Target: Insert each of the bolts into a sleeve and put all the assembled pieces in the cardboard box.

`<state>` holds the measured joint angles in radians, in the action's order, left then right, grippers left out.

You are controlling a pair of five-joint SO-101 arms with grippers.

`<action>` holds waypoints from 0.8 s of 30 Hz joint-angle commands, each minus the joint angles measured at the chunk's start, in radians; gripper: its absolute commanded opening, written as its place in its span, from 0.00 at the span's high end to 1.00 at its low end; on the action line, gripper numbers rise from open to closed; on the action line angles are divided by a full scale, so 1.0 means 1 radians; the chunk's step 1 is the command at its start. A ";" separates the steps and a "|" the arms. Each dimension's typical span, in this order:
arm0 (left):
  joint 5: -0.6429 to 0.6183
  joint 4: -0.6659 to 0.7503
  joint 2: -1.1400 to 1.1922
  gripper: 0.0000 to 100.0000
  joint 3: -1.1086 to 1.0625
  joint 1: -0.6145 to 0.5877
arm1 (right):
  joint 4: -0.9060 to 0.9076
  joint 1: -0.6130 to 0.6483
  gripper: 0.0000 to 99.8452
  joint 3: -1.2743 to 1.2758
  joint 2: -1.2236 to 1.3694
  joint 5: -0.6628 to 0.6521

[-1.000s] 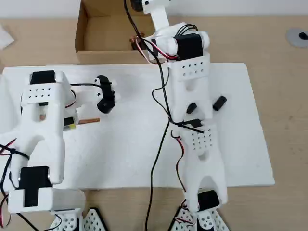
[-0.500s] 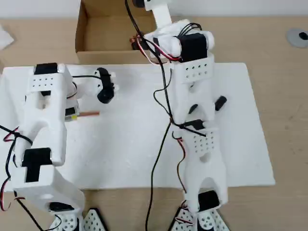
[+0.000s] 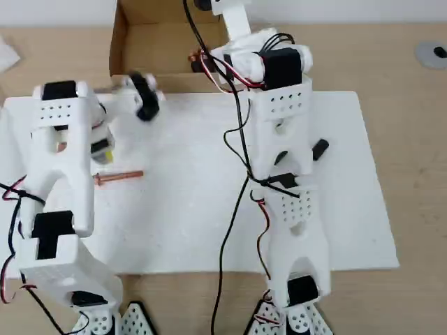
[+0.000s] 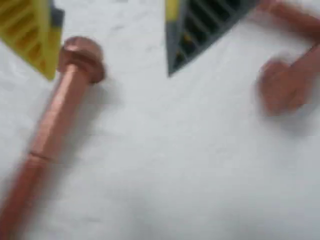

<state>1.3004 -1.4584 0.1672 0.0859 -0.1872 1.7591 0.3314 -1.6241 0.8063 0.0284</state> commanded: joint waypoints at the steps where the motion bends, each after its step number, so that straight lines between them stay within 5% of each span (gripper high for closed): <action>1: -0.500 -0.064 -0.102 0.84 0.107 0.003 | 0.008 -0.015 0.63 -0.042 -0.067 -0.011; 10: -1.775 -0.230 -0.277 0.84 -0.083 -0.060 | 0.008 -0.013 0.63 -0.042 -0.067 -0.009; 24: -2.208 -0.002 -0.271 0.84 -0.396 -0.003 | 0.009 -0.012 0.63 -0.041 -0.067 -0.008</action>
<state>-0.8462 -1.4952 -0.0767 -0.2946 -0.2025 1.7607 0.3314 -1.6241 0.8063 0.0284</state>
